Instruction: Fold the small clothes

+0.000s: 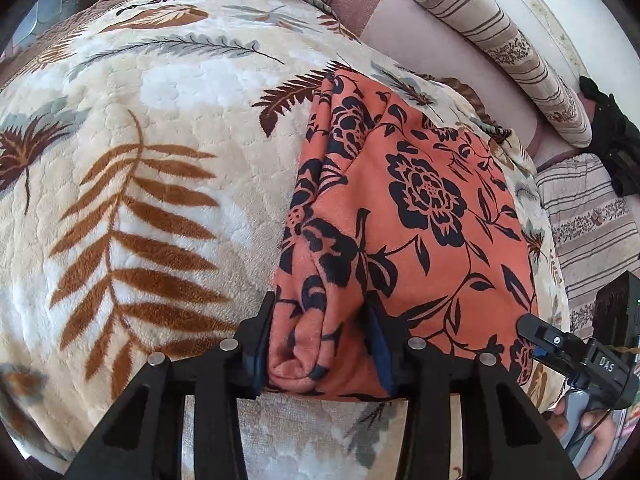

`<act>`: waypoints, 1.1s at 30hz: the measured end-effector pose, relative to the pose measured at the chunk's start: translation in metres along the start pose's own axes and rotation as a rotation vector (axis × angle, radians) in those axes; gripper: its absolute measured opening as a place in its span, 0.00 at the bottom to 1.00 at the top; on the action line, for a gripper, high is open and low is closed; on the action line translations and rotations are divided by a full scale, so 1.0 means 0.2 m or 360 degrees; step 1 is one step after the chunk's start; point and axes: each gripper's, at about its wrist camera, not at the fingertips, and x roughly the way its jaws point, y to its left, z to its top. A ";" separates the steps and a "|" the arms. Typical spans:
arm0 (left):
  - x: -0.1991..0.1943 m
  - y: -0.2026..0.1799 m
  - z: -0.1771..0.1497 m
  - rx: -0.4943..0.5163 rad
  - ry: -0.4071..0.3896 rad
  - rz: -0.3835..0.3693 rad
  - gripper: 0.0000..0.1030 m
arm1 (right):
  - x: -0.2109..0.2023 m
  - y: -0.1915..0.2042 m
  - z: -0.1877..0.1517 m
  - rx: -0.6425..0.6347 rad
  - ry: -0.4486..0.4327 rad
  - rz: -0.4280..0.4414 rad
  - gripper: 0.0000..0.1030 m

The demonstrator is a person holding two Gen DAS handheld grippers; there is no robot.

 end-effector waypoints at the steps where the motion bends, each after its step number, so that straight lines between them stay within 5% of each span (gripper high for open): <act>1: 0.00 0.01 0.00 -0.0001 -0.0010 -0.0014 0.44 | -0.01 -0.01 -0.01 0.0025 0.0007 0.0013 0.77; 6: 0.00 0.03 -0.01 0.0012 -0.0020 -0.0025 0.45 | 0.04 0.04 -0.07 0.0109 0.0026 0.0106 0.78; 7: -0.01 0.01 -0.03 0.0027 -0.0025 -0.0020 0.45 | 0.07 0.06 -0.08 0.0028 0.0062 0.0086 0.68; 8: -0.01 0.01 -0.04 0.0029 -0.0024 -0.0023 0.45 | 0.08 0.09 -0.10 -0.0073 0.0075 0.0002 0.39; 11: -0.02 0.01 -0.02 0.0033 -0.0013 -0.0028 0.45 | -0.03 0.20 -0.11 -0.0223 -0.0011 -0.0102 0.34; 13: -0.01 0.01 -0.02 0.0028 -0.0011 -0.0029 0.45 | -0.01 0.21 -0.11 -0.0263 0.0006 -0.0150 0.34; 15: -0.02 0.01 -0.03 0.0038 -0.0014 -0.0015 0.45 | 0.07 0.10 -0.11 -0.0141 0.0089 -0.0109 0.45; 19: -0.04 -0.01 -0.01 0.0034 -0.0001 0.0008 0.46 | -0.04 0.03 -0.07 0.0042 0.0037 0.0101 0.71; 25: -0.15 -0.08 0.06 0.0087 -0.0095 0.0093 0.62 | -0.15 -0.07 0.12 0.0177 -0.0086 0.0202 0.75; 33: -0.15 -0.13 0.22 0.0137 -0.0132 0.0107 0.62 | -0.08 -0.08 0.27 0.0233 -0.0068 0.0239 0.75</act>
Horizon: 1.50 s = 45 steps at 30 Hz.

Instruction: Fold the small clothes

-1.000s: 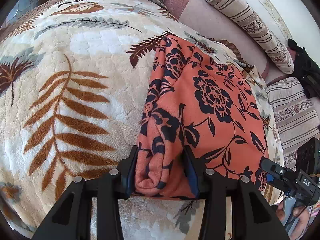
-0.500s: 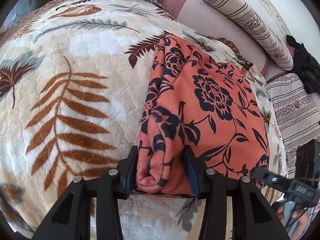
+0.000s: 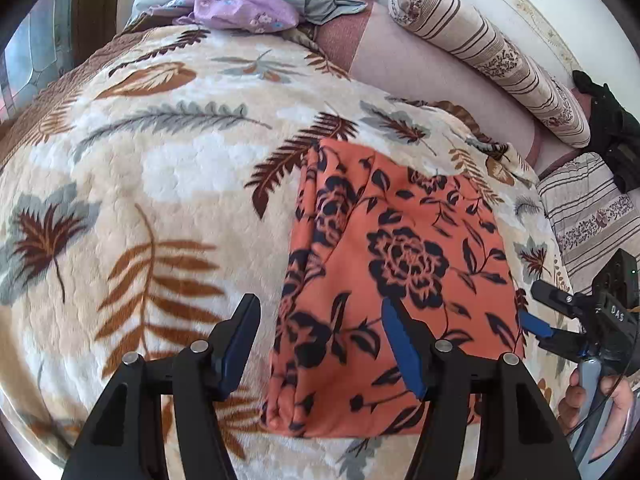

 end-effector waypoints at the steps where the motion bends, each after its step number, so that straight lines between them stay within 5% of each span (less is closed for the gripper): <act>1: 0.01 -0.01 0.02 0.0013 -0.0004 0.0001 0.62 | 0.02 0.01 0.00 0.0001 0.0006 0.0003 0.75; 7: 0.11 -0.04 0.06 0.0042 0.0017 0.0012 0.72 | 0.15 0.03 0.05 -0.0016 0.0035 -0.0019 0.75; 9: 0.24 -0.03 0.03 0.0072 0.0132 0.0044 0.73 | 0.22 0.01 0.04 -0.0026 0.0072 -0.0044 0.75; 10: 0.30 0.00 0.01 0.0041 0.0198 -0.0003 0.73 | 0.26 0.01 0.03 -0.0069 0.0109 -0.0106 0.72; 11: 0.30 0.03 0.00 -0.0009 0.0141 -0.0058 0.72 | 0.29 0.02 0.02 -0.0128 0.0124 -0.0156 0.50; 12: 0.30 0.04 -0.01 -0.0010 0.0137 -0.0071 0.71 | 0.30 0.03 0.01 -0.0164 0.0126 -0.0154 0.44; 14: 0.28 0.02 -0.01 0.0026 0.0147 -0.0108 0.56 | 0.29 0.07 0.00 -0.0239 0.0103 -0.0206 0.38; 16: 0.28 0.01 -0.02 0.0047 0.0138 -0.0094 0.55 | 0.30 0.16 -0.02 -0.0390 0.0082 -0.0332 0.37; 21: 0.29 0.03 -0.03 0.0037 0.0122 -0.0131 0.55 | 0.31 0.17 -0.04 -0.0404 0.0069 -0.0362 0.39; 25: 0.30 0.02 -0.02 0.0026 0.0120 -0.0142 0.55 | 0.23 0.12 0.04 -0.0224 0.0047 -0.0186 0.67; 27: 0.30 0.03 -0.03 0.0029 0.0113 -0.0144 0.55 | 0.21 0.01 0.11 0.0002 -0.0022 -0.0044 0.70; 28: 0.29 0.04 -0.03 0.0028 0.0112 -0.0145 0.55 | 0.26 -0.05 0.16 0.0087 0.0010 -0.0004 0.69; 29: 0.29 0.04 -0.03 0.0028 0.0112 -0.0143 0.55 | 0.31 -0.09 0.19 0.0121 0.0073 0.0009 0.30; 30: 0.29 0.04 -0.03 0.0030 0.0113 -0.0141 0.55 | 0.34 -0.09 0.21 0.0117 0.0117 -0.0025 0.30; 34: 0.29 0.04 -0.04 0.0017 0.0097 -0.0142 0.55 | 0.31 0.26 0.13 -0.0536 -0.0048 -0.0418 0.30; 36: 0.29 0.03 -0.04 0.0014 0.0100 -0.0137 0.55 | 0.39 0.14 0.18 -0.0360 0.0076 -0.0415 0.37; 38: 0.25 0.04 -0.03 -0.0013 0.0127 -0.0149 0.55 | 0.34 0.03 0.18 -0.0132 0.0045 -0.0312 0.68; 42: 0.08 0.10 -0.09 -0.0102 0.0100 -0.0210 0.53 | 0.18 0.00 0.08 -0.0150 0.0002 -0.0188 0.71; 44: 0.10 0.13 -0.17 -0.0093 0.0198 -0.0159 0.31 | 0.12 0.00 0.02 -0.0134 -0.0022 -0.0173 0.76; 45: 0.11 0.14 -0.22 -0.0088 0.0216 -0.0163 0.27 | 0.09 -0.01 -0.01 -0.0133 -0.0017 -0.0159 0.76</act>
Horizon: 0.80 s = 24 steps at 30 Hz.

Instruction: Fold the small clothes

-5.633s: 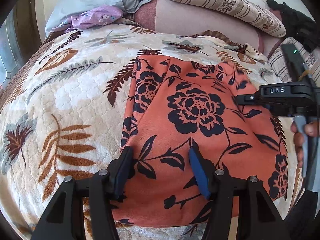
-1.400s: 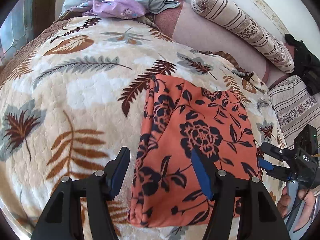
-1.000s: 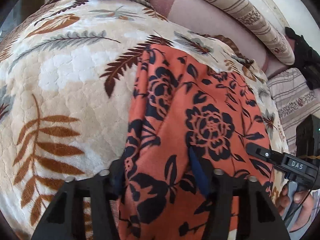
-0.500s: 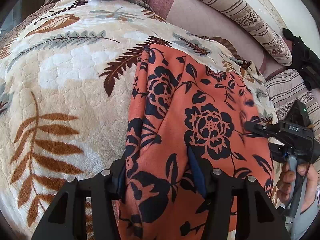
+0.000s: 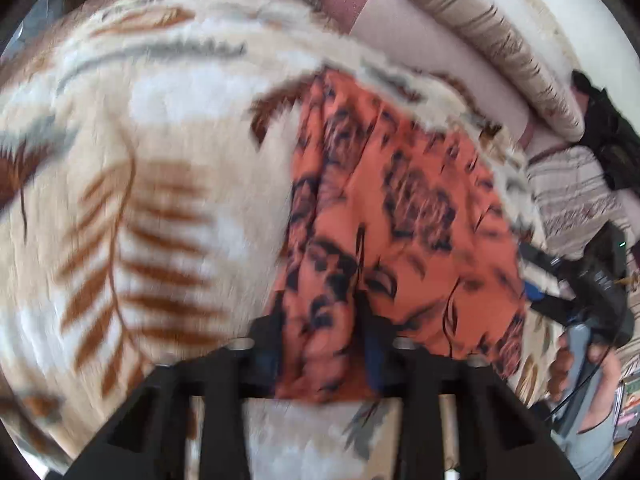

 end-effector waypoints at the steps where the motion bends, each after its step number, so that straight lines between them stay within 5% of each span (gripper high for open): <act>1: -0.01 0.02 -0.02 -0.0001 -0.0020 -0.0028 0.25 | -0.01 -0.01 -0.03 -0.0008 0.0012 -0.0004 0.76; 3: -0.03 0.05 -0.01 -0.0099 -0.0007 -0.0084 0.22 | -0.01 0.00 -0.08 -0.0018 0.0031 -0.0042 0.76; 7: -0.08 0.01 0.03 -0.0044 0.0009 -0.0081 0.23 | -0.09 0.00 -0.16 -0.0025 0.0015 -0.0021 0.77; 8: -0.09 0.00 0.04 -0.0061 0.0027 -0.0071 0.27 | -0.10 0.00 -0.18 -0.0027 0.0012 -0.0012 0.78; 10: -0.07 0.01 0.06 -0.0092 0.0075 -0.0068 0.52 | -0.13 0.00 -0.22 -0.0019 0.0009 0.0002 0.78; 14: -0.07 0.03 0.05 -0.0085 0.0089 -0.0023 0.51 | -0.20 0.00 -0.30 0.0054 -0.0012 0.0129 0.78; 22: -0.15 0.02 0.06 -0.0084 0.0002 -0.0015 0.50 | -0.11 -0.10 -0.55 0.0696 0.0081 0.0699 0.79; 23: -0.15 0.00 0.07 -0.0063 -0.0006 -0.0006 0.47 | -0.10 -0.10 -0.54 0.0730 0.0058 0.0709 0.79; 24: -0.14 -0.02 0.07 -0.0038 -0.0001 0.0013 0.32 | -0.09 -0.10 -0.53 0.0770 0.0023 0.0721 0.79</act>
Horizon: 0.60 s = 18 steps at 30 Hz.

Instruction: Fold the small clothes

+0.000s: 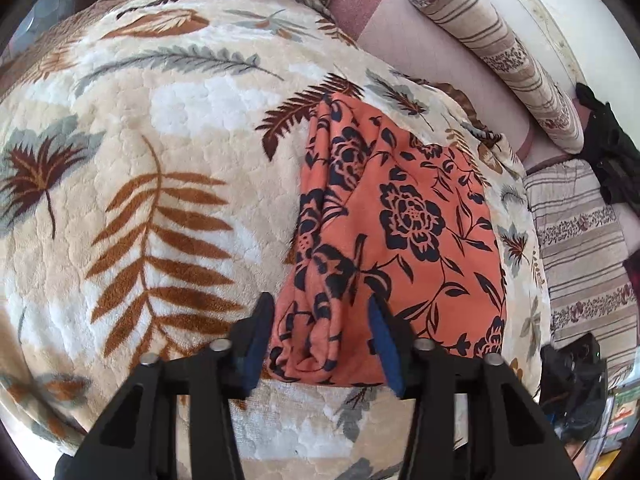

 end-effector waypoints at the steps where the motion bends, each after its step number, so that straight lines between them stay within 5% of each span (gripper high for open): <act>1: 0.01 -0.01 0.01 0.0010 0.0016 0.0031 0.18 | 0.01 -0.01 0.01 0.0040 -0.0041 0.0025 0.79; 4: 0.05 0.00 0.02 -0.0019 0.0041 0.0055 0.14 | 0.07 -0.08 0.03 0.0233 -0.0098 0.0020 0.75; 6: 0.01 0.00 0.02 -0.0012 0.0017 0.0034 0.10 | 0.07 -0.05 0.02 0.0187 -0.0145 0.0027 0.49; 7: -0.03 -0.02 0.02 -0.0003 -0.0017 0.0008 0.10 | 0.06 -0.01 0.02 0.0107 -0.0154 -0.0017 0.26; 9: -0.12 -0.07 0.02 0.0017 -0.0085 -0.0044 0.09 | 0.03 0.08 0.02 -0.0027 -0.0190 -0.0110 0.15; 12: -0.10 -0.06 -0.02 -0.0007 -0.0079 -0.0051 0.10 | 0.00 0.11 0.04 -0.0137 -0.0212 -0.0235 0.15; 14: 0.09 0.03 -0.06 -0.0053 0.0041 0.0050 0.10 | 0.04 0.02 0.07 -0.0028 -0.0117 -0.0248 0.18; 15: 0.14 0.08 -0.07 -0.0093 0.0049 -0.0002 0.13 | 0.06 -0.01 0.07 0.0025 -0.0080 -0.0220 0.19; 18: 0.08 0.09 -0.07 -0.0094 0.0006 -0.0073 0.14 | 0.05 -0.03 0.02 -0.0016 -0.0037 -0.0172 0.54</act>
